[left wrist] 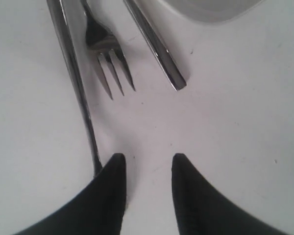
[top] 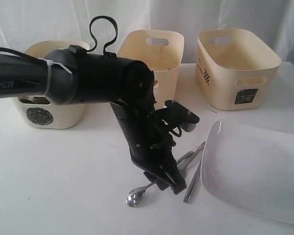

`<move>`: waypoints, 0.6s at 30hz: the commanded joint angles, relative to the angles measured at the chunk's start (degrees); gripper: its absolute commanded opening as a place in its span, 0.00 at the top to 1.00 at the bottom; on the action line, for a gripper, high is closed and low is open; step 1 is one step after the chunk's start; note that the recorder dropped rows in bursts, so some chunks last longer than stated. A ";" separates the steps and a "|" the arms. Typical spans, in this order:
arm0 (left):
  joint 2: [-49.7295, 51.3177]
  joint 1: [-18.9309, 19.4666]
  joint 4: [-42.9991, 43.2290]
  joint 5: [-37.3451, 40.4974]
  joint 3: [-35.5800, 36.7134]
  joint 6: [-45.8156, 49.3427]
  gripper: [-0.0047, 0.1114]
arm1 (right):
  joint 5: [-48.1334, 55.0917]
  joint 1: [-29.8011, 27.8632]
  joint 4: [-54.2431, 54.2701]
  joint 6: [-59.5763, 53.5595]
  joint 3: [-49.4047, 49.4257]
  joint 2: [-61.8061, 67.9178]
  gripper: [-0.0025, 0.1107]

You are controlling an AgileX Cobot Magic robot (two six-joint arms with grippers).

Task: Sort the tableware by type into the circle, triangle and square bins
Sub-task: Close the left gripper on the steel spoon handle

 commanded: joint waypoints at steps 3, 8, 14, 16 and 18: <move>-0.75 -0.24 4.14 -4.71 0.97 0.41 0.63 | -0.51 -0.37 0.10 -0.16 0.12 -0.36 0.98; -0.75 -0.24 4.62 -5.24 0.97 0.21 0.54 | -0.51 -0.37 0.10 -0.16 0.12 -0.36 0.98; -0.75 -0.24 4.62 -4.73 0.97 -1.34 0.52 | -0.51 -0.37 0.10 -0.16 0.12 -0.36 0.98; -0.75 -0.24 4.62 -4.14 0.97 -1.52 0.52 | -0.51 -0.37 0.10 -0.16 0.12 -0.36 0.98; -0.75 -0.24 4.62 -3.51 0.97 -2.04 0.52 | -0.51 -0.37 0.10 -0.16 0.12 -0.36 0.98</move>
